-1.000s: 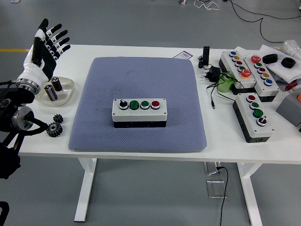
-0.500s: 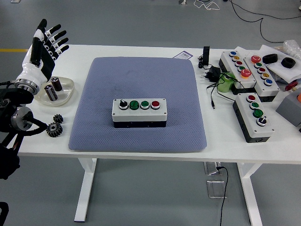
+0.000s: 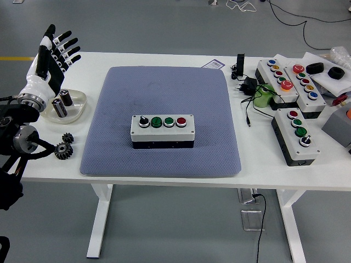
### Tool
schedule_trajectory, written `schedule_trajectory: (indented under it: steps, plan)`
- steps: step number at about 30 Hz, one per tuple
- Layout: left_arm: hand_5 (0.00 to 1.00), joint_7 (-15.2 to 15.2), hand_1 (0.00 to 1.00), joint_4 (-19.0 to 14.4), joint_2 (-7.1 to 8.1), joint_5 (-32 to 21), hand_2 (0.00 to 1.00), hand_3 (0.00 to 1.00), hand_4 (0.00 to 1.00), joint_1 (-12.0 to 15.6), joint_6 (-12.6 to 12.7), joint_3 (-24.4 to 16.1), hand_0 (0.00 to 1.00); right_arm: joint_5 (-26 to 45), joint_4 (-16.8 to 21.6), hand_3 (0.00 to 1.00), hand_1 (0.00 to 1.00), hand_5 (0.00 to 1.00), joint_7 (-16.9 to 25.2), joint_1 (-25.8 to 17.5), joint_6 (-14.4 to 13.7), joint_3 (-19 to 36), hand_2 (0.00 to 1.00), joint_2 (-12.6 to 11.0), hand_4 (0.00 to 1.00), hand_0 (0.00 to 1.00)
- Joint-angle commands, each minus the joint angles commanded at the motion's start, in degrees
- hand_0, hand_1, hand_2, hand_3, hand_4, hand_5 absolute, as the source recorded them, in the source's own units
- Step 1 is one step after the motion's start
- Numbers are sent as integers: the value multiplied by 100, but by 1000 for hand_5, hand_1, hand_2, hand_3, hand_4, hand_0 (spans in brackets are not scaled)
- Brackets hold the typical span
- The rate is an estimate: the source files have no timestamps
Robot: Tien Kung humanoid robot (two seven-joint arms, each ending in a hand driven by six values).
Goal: Pick up the button,place it on the desk,press the button,press the button
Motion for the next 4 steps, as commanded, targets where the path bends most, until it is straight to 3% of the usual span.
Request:
schedule_trajectory:
  steps: [4]
  plan:
    - [998, -10, 855, 2, -2, -4, 856, 925, 754, 22, 15, -2, 834, 45, 0, 650, 583, 302, 11, -13, 0, -26, 628, -1, 284, 662]
